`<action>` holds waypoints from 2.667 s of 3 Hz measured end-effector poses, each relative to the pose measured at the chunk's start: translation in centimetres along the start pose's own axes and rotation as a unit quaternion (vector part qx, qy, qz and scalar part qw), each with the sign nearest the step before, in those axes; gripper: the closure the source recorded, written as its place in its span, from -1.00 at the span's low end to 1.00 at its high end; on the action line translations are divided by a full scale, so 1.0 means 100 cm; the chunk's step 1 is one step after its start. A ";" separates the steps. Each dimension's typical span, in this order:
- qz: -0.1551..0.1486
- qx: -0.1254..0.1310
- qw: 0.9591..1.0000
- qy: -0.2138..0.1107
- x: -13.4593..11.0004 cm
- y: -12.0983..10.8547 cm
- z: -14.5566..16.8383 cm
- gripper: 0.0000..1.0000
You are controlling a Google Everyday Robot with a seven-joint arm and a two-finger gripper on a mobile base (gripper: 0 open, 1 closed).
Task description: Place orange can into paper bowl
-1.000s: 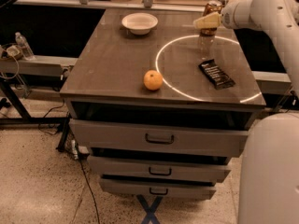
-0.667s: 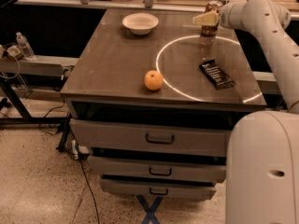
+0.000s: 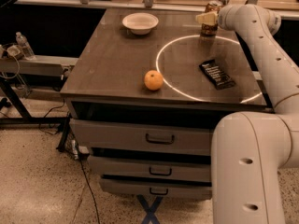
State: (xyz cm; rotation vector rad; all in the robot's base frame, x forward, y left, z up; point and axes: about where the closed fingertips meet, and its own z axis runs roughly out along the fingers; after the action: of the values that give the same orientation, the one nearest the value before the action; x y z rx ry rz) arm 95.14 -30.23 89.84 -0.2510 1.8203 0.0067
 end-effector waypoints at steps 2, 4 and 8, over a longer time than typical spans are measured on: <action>0.014 -0.036 0.999 -0.002 -0.015 0.025 -0.005 0.23; 0.011 -0.126 0.990 -0.059 -0.079 0.076 -0.045 1.00; -0.004 -0.236 0.966 -0.109 -0.102 0.185 -0.049 1.00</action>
Offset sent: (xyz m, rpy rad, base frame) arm -0.0251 0.0546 0.0341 0.0680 -0.0039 0.1442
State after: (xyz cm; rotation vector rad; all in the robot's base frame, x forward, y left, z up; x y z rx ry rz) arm 89.67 -11.13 98.56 -0.5718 1.5759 0.4503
